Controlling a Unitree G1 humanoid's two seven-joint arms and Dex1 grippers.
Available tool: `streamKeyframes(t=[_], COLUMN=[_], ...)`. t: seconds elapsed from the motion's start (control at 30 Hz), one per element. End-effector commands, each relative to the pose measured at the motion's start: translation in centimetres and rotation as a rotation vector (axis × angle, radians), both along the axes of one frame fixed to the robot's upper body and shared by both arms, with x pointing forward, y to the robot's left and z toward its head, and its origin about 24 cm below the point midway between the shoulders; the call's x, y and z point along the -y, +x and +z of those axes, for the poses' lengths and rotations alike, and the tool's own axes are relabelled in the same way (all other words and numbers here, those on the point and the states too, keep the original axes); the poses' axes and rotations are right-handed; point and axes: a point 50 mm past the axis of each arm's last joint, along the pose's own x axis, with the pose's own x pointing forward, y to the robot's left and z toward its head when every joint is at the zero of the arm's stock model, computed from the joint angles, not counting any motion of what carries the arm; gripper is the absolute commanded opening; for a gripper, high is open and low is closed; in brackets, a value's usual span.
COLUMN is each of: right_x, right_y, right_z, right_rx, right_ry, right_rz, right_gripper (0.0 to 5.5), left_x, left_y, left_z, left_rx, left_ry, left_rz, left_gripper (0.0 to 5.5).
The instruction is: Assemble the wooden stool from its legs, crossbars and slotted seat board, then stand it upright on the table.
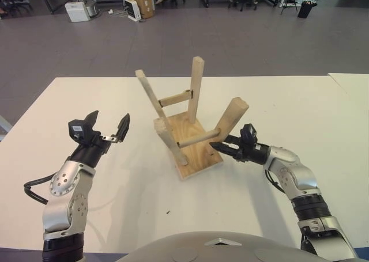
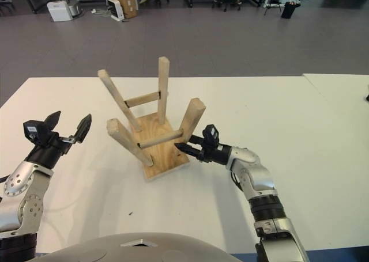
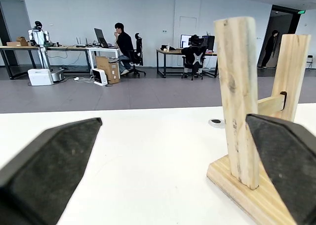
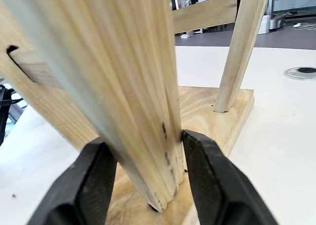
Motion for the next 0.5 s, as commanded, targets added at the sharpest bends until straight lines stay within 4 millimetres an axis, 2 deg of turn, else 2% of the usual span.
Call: streamKeyframes(t=[0.03, 0.1, 0.17, 0.23, 0.37, 0.43, 0.5], right_x=[0.3, 1.4, 2.9, 3.9, 4.6, 4.5, 4.8], right_y=[0.2, 1.3, 3.0, 3.9, 4.9, 5.6, 5.8], right_z=[-0.3, -0.2, -0.3, -0.2, 0.3, 0.6, 0.1], right_rx=[0.029, 0.071, 0.124, 0.180, 0.291, 0.319, 0.249], right_ry=[-0.123, -0.214, -0.324, -0.384, -0.509, -0.527, -0.546], right_rz=[0.265, 0.310, 0.257, 0.250, 0.390, 0.367, 0.330], right_gripper=[1.98, 1.89, 1.85, 1.72, 1.02, 0.64, 0.60], left_x=[-0.8, -1.2, -1.6, -2.0, -2.8, -2.7, -2.2], left_y=[-0.3, -0.5, -1.0, -1.5, -2.0, -1.5, -0.7], left_z=[-0.4, -0.8, -1.4, -2.1, -3.6, -3.9, -4.2], left_rx=[-0.021, -0.035, -0.055, -0.082, -0.142, -0.150, -0.156], left_ry=[0.033, 0.036, 0.037, 0.045, 0.075, 0.087, 0.104], left_rz=[0.012, 0.021, 0.034, 0.034, 0.005, -0.023, -0.067], left_gripper=[5.40, 5.40, 5.40, 5.40, 5.40, 5.40, 5.40])
